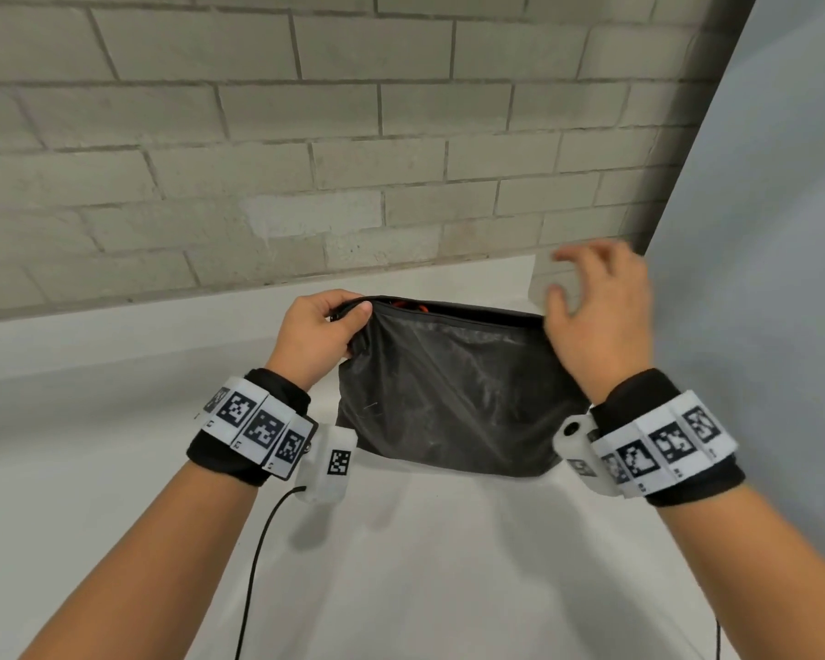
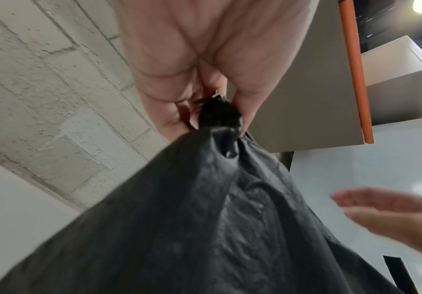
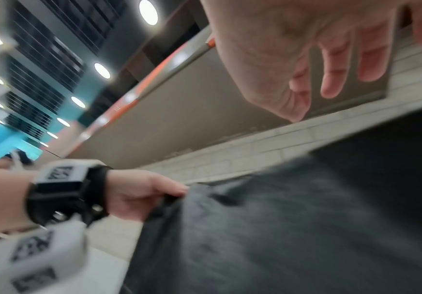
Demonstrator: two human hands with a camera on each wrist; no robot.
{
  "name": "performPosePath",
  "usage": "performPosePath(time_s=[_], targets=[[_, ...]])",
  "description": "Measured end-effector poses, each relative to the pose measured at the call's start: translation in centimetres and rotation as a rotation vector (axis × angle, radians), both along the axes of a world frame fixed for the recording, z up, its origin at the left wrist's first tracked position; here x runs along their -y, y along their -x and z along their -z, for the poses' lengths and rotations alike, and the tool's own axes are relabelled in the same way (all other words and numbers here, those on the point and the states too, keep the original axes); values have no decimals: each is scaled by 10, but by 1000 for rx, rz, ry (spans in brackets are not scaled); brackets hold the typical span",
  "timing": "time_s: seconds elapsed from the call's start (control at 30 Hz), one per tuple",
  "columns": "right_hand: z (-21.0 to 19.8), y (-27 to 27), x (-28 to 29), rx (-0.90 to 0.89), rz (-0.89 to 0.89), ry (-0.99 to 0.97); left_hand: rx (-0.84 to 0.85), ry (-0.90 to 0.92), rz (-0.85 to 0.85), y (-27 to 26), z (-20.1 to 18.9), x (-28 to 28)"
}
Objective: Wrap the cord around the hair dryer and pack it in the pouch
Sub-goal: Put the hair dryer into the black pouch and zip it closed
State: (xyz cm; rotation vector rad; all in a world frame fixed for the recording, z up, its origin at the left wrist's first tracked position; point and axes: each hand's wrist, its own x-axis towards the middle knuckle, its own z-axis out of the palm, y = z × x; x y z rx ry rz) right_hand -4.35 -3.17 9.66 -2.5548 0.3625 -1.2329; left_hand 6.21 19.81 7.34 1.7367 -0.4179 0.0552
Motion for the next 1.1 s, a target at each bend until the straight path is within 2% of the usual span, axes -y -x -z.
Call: performPosePath(time_s=[0.07, 0.13, 0.2, 0.23, 0.33, 0.47, 0.53, 0.63, 0.77, 0.87, 1.1], targets=[[-5, -7, -33, -153, -146, 91, 0, 6, -15, 0, 1, 0], [-4, -18, -57, -407, -284, 64, 7, -1, -23, 0, 1, 0], [1, -29, -70, -610, -303, 76, 24, -10, -18, 0, 1, -2], [2, -33, -72, -643, -279, 91, 27, -6, -3, 0, 1, -3], [-1, -39, -71, -540, -203, 149, 39, -12, 53, 0, 1, -8], [-1, -39, -65, -473, -214, 119, 24, 6, 129, -3, 0, -16], [2, -40, -66, -421, -264, 1, 19, 41, 134, -4, 0, -17], [5, -40, -79, -322, -458, -165, 60, 63, 101, -2, 2, -12], [11, -43, -99, -265, -659, -111, 168, 31, -26, 4, 4, 0], [17, -48, -104, -251, -663, -92, 208, -2, -81, 8, 4, 5], [22, -49, -99, -273, -678, -67, 213, -51, 10, 11, 9, 3]])
